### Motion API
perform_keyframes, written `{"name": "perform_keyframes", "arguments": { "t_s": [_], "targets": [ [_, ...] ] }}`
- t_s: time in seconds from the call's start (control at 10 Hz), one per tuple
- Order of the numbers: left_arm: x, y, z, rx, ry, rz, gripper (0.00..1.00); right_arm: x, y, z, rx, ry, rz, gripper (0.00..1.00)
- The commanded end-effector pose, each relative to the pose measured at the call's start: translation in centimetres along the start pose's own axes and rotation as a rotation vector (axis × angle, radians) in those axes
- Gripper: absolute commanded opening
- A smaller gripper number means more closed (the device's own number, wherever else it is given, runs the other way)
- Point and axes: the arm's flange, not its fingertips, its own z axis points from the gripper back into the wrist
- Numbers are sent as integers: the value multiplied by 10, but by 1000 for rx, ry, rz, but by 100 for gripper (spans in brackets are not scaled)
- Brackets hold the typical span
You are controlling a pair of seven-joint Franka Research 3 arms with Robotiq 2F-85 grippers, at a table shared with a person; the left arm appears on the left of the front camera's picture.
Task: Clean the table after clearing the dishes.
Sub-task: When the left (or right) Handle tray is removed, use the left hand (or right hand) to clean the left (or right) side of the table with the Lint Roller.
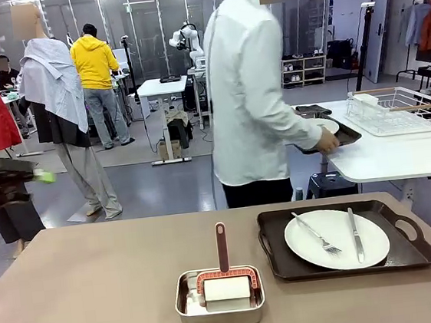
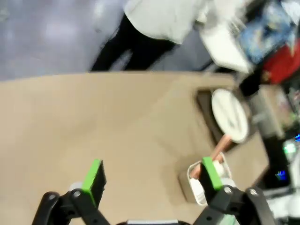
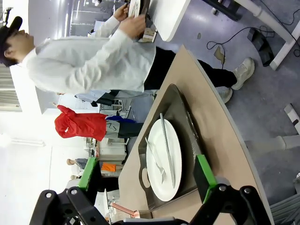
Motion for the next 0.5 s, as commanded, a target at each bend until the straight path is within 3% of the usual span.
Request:
{"name": "perform_keyframes", "arguments": {
  "t_s": [0.0,0.2,0.4],
  "targets": [
    [19,-22,-35,-2,115,-309,100,0,2,1,15,-8,-14,100],
    [28,-63,-82,-37,224,-476,100,0,2,1,15,-8,-14,100],
    [6,-89,-127,-112,344,-561,100,0,2,1,15,-8,-14,100]
  ]
}}
